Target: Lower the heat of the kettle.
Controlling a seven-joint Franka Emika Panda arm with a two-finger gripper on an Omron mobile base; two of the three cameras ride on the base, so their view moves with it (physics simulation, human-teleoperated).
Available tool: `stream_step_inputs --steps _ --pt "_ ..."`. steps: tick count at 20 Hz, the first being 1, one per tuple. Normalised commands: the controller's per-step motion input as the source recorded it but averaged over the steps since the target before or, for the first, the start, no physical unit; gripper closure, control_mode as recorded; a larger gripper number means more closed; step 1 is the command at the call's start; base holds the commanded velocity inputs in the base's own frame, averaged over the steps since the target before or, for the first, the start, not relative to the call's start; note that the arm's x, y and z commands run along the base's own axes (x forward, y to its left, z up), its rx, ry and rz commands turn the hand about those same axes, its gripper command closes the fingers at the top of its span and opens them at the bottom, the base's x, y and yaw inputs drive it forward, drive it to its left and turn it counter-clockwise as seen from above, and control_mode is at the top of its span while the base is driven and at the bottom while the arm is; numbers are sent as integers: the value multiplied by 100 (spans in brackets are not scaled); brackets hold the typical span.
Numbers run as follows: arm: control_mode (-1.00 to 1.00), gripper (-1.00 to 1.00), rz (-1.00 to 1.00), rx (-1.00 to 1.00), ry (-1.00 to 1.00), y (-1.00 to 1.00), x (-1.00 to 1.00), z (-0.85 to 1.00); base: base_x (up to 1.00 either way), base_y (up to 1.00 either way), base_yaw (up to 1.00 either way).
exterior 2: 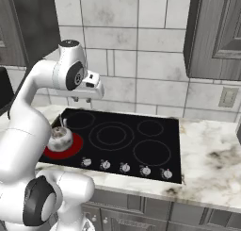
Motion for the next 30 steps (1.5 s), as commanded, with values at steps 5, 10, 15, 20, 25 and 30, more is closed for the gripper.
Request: stream_step_inputs --steps 5,10,15,20,25,30 --pt "-100 -100 0 0 -2 0 -17 -1 0 0 0" --pt "-100 -100 16 0 -7 -3 -14 -33 0 0 0" --pt "-100 -100 61 -2 -2 -3 -4 -41 0 0 0" --pt "-100 -100 70 -11 0 -1 -2 -28 0 0 0" --pt "-100 -100 71 -22 0 -3 -13 -22 0 0 0" --pt "-100 -100 74 -16 0 -23 -10 -44 0 0 0"
